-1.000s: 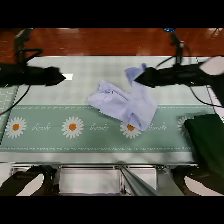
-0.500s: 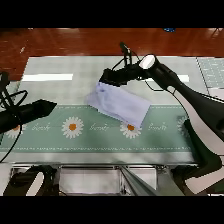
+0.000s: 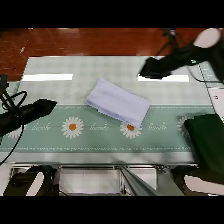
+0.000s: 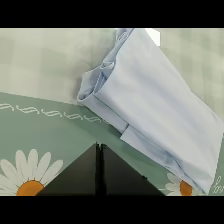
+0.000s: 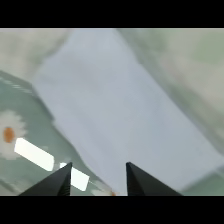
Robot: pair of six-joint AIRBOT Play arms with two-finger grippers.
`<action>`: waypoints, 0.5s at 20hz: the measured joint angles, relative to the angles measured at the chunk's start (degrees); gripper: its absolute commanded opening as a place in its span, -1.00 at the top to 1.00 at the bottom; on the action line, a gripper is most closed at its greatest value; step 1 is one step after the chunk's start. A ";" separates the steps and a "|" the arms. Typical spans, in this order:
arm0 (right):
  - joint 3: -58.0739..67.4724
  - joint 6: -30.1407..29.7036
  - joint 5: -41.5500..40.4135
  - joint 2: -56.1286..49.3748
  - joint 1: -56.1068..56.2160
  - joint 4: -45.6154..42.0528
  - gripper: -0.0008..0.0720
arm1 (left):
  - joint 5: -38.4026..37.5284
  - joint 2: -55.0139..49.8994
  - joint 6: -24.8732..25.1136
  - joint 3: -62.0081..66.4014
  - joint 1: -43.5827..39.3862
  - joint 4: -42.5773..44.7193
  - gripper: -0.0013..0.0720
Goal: Fold the shirts.
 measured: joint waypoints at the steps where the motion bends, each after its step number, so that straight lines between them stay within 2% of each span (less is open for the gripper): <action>1: -4.11 2.56 -0.48 4.70 -1.38 -5.53 -0.13 | 0.13 0.00 0.00 -0.02 0.00 -0.22 0.92; 3: -15.28 8.94 -4.90 14.19 -3.61 -14.56 -0.13 | 0.20 0.00 0.00 -0.04 0.00 -0.31 0.92; 5: -27.87 14.84 -12.09 21.70 -4.66 -17.51 -0.13 | 0.24 0.00 -0.02 -0.07 0.00 -0.46 0.92; 7: -39.43 18.51 -19.98 25.64 -5.22 -15.32 -0.13 | 0.37 0.00 -0.02 -0.07 0.00 -0.57 0.92; 10: -50.10 18.01 -28.61 25.05 -5.57 -6.32 -0.13 | 0.35 0.00 -0.02 -0.07 0.00 -0.61 0.92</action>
